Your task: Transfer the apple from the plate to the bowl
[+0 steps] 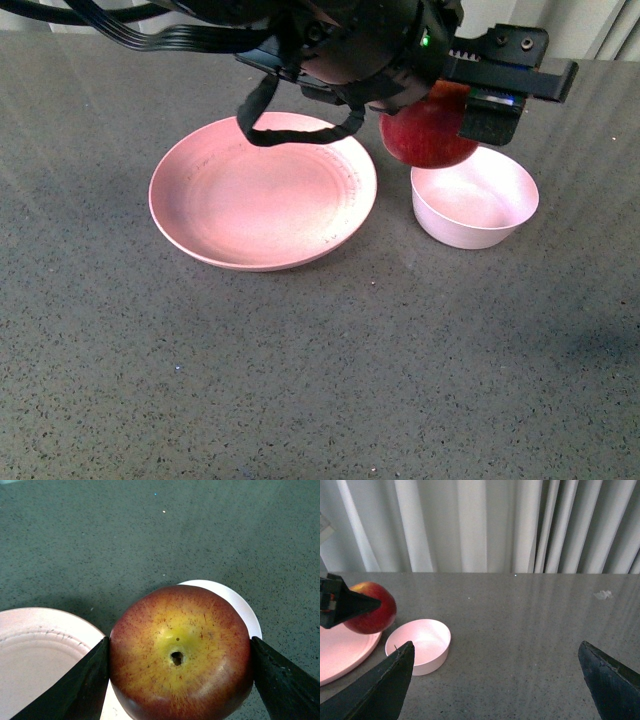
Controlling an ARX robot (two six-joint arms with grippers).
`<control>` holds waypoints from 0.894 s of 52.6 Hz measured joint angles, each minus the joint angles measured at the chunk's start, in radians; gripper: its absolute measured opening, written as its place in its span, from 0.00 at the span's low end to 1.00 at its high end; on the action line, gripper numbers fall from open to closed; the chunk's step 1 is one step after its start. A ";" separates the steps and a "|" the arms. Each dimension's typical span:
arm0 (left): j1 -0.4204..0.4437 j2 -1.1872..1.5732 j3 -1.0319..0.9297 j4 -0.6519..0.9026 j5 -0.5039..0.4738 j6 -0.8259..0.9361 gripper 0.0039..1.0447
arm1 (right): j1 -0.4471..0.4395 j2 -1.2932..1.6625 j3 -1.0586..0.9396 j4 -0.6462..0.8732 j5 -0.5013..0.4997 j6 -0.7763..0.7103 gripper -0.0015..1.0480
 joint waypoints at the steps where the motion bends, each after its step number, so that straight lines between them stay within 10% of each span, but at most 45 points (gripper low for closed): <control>1: -0.003 0.010 0.007 -0.004 0.000 0.000 0.68 | 0.000 0.000 0.000 0.000 0.000 0.000 0.91; 47: -0.063 0.249 0.273 -0.087 0.014 0.008 0.68 | 0.000 0.000 0.000 0.000 0.000 0.000 0.91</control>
